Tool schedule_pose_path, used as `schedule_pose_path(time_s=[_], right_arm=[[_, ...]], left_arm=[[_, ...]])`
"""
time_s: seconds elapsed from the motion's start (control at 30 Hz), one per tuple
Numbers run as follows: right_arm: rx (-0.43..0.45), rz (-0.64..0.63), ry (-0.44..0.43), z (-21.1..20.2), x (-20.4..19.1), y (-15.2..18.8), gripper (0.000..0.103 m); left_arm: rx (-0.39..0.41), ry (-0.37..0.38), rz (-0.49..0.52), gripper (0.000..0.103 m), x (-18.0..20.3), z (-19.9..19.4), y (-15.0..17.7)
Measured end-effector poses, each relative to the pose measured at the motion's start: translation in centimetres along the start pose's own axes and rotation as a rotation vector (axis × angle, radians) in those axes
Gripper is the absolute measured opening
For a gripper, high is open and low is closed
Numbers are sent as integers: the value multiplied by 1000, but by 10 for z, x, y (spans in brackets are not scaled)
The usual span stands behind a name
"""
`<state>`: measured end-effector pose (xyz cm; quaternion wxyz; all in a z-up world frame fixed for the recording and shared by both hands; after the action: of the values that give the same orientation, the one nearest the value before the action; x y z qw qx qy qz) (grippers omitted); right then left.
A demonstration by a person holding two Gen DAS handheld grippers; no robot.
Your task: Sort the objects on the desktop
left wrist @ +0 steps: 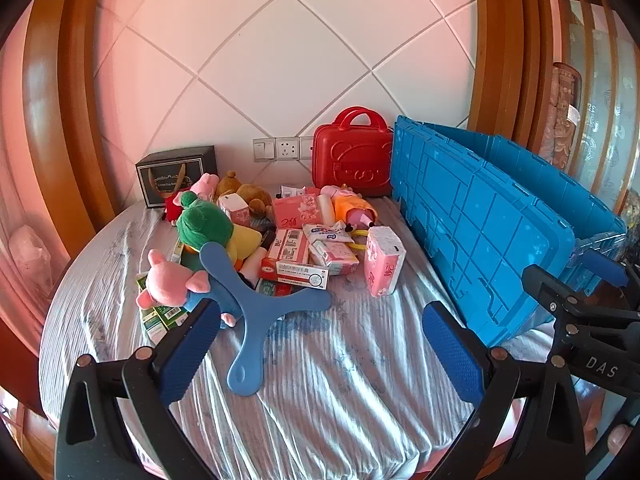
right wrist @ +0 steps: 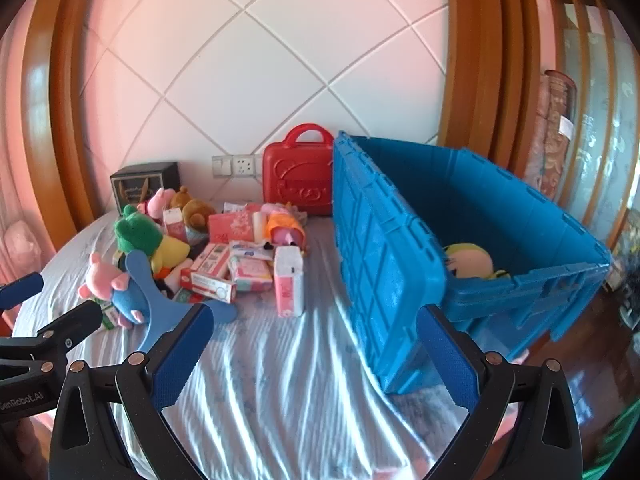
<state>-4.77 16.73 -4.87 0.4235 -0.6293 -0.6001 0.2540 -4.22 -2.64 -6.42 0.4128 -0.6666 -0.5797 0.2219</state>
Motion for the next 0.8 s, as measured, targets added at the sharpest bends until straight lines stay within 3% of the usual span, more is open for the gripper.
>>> schedule_pose_path(time_s=[0.27,0.63,0.8], right_arm=[[-57,-93,-65,39,-37,2,103],[-235,-190,-241,143,-101,19,103],[-312,-197,-274,188,-117,28,103]], left_arm=[[-47,-27,-97,102,-37,35,14],[-226,-244,-251,102,-124,112,56],[-273,-216,-266,102,-123,148,56]])
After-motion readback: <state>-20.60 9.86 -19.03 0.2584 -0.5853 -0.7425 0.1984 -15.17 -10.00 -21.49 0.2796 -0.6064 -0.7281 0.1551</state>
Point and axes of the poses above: each gripper's, at about its wrist camera, not at the fingertips, and z roughly the way its jaws point, x to its right, y to its underside, the point moved 5 cm from there along z, roughly the way its jaws point, and after that the axes turned 14 degrees about y, right-handed, at the moved point
